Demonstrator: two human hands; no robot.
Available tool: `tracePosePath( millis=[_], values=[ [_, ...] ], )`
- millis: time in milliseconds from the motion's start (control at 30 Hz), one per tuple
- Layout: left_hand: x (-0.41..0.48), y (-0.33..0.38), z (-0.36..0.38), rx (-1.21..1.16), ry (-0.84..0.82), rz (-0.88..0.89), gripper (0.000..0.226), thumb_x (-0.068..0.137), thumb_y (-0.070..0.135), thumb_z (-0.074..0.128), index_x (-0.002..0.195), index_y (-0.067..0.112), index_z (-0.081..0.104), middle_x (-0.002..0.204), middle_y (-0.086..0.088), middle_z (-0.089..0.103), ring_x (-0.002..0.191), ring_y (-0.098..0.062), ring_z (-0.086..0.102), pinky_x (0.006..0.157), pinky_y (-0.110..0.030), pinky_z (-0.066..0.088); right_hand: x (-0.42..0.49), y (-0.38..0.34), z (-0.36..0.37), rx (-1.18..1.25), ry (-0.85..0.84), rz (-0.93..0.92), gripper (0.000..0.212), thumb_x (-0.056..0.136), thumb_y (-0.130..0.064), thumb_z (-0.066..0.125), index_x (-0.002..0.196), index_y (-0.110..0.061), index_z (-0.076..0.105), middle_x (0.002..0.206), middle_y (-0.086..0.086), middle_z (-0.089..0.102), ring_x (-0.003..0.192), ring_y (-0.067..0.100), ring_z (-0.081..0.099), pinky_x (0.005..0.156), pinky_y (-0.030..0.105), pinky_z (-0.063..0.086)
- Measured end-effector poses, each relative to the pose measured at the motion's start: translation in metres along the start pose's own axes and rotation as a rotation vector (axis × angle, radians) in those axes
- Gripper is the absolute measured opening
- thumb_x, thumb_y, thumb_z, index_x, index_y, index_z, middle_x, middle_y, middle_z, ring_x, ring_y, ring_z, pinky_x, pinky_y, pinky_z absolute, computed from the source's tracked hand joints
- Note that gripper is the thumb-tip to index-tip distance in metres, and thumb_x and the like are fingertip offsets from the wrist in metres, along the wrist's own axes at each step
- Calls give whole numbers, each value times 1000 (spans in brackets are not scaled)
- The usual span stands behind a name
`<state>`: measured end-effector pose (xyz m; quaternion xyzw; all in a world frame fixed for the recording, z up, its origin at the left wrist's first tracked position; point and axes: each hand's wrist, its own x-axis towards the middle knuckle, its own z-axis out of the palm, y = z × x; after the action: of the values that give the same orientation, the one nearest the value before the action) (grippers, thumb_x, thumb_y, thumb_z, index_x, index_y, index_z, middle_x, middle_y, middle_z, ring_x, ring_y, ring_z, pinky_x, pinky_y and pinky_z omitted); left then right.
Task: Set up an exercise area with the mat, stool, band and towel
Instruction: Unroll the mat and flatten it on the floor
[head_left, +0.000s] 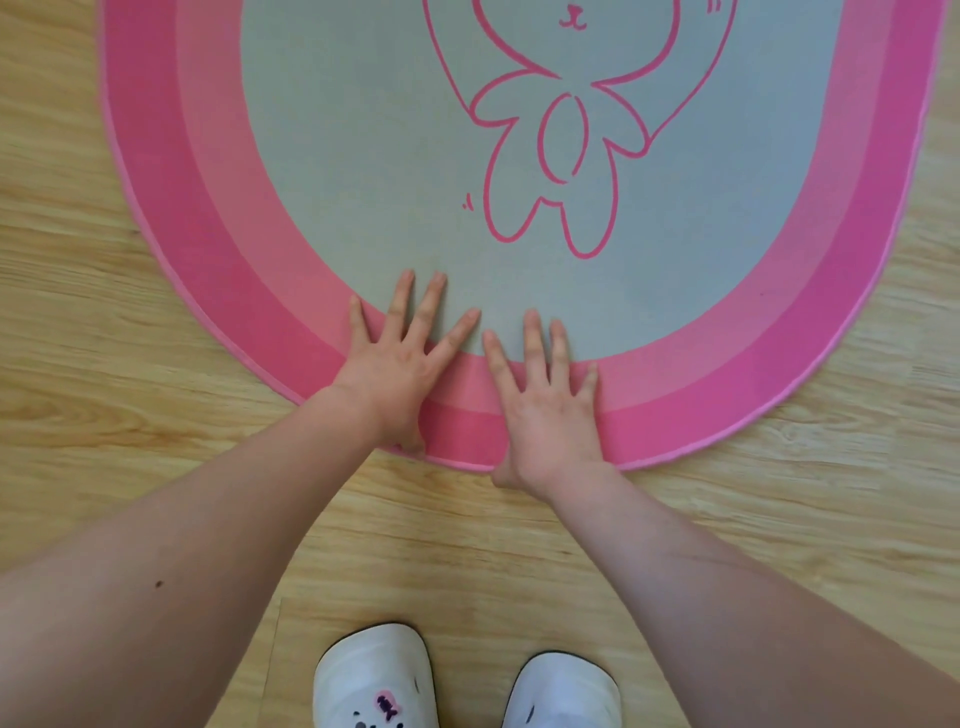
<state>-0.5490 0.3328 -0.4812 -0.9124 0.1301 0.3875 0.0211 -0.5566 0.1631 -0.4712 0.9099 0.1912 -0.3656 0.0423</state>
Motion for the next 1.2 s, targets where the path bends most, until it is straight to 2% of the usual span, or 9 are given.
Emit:
tracePosePath(
  millis=[133, 233, 300, 467, 567, 633, 800, 967, 1200],
  values=[
    [-1, 2, 4, -33, 47, 16, 140, 57, 58, 74, 142, 29, -34, 146, -14, -44, 136, -40, -35, 105, -73, 3, -2, -2, 2, 18, 45, 22, 131, 64, -51, 78, 151, -31, -17, 158, 12, -24, 147, 36, -17, 112, 66, 15],
    [-4, -2, 2, -83, 87, 20, 129, 61, 57, 68, 147, 29, -24, 153, -8, -35, 141, -34, -29, 109, -69, 8, 7, 4, -5, 32, 204, 53, 114, 55, -48, 83, 149, -32, 20, 156, 10, 17, 140, 35, 20, 102, 58, 36],
    [-2, -6, 4, -87, 117, 18, 126, 62, 56, 67, 149, 29, -20, 154, -5, -33, 142, -31, -28, 111, -67, 8, 12, 8, -8, 34, 268, 62, 108, 50, -45, 84, 143, -31, 30, 148, 8, 29, 131, 34, 30, 97, 54, 40],
    [-10, -4, -5, -30, -14, 22, 132, 62, 56, 71, 147, 26, -25, 152, -7, -37, 141, -31, -29, 111, -65, 5, -9, 3, -8, 35, -52, -32, 129, 68, -50, 78, 151, -30, -18, 158, 13, -25, 146, 36, -18, 115, 63, 7],
    [-28, -2, -34, 3, -114, -8, 132, 64, 64, 71, 149, 22, -21, 154, -9, -32, 143, -28, -25, 112, -63, 4, -15, 6, -37, 85, -138, -51, 118, 76, -46, 75, 153, -31, -12, 160, 13, -20, 148, 33, -15, 116, 59, 4],
    [-50, 4, -58, -38, -110, -34, 125, 70, 65, 67, 150, 21, -18, 154, -9, -31, 143, -25, -26, 112, -63, 2, -28, 5, -71, 115, -105, -51, 107, 81, -36, 72, 155, -30, -5, 161, 13, -11, 149, 31, -10, 118, 56, 3],
    [-106, 14, -148, -102, 32, -66, 100, 86, 60, 51, 151, 21, -13, 156, -6, -27, 145, -22, -22, 114, -59, 0, -67, 19, -172, 201, 83, 2, 79, 89, -25, 58, 154, -26, 14, 161, 12, 7, 149, 29, 6, 119, 50, 8],
    [-164, 15, -275, -206, 219, -130, 83, 91, 51, 48, 153, 23, 0, 160, -5, -12, 148, -21, -10, 116, -52, 6, -128, 39, -290, 281, 199, 60, 71, 87, -29, 60, 150, -26, 27, 152, 9, 30, 141, 27, 27, 115, 40, 22],
    [-277, 45, -439, -236, 456, -21, 72, 90, 45, 51, 150, 29, 15, 160, 1, 5, 147, -16, 4, 118, -44, 9, -260, 54, -444, 485, 502, 114, 56, 89, -27, 55, 143, -26, 41, 141, -2, 46, 130, 20, 41, 109, 29, 30]
  ],
)
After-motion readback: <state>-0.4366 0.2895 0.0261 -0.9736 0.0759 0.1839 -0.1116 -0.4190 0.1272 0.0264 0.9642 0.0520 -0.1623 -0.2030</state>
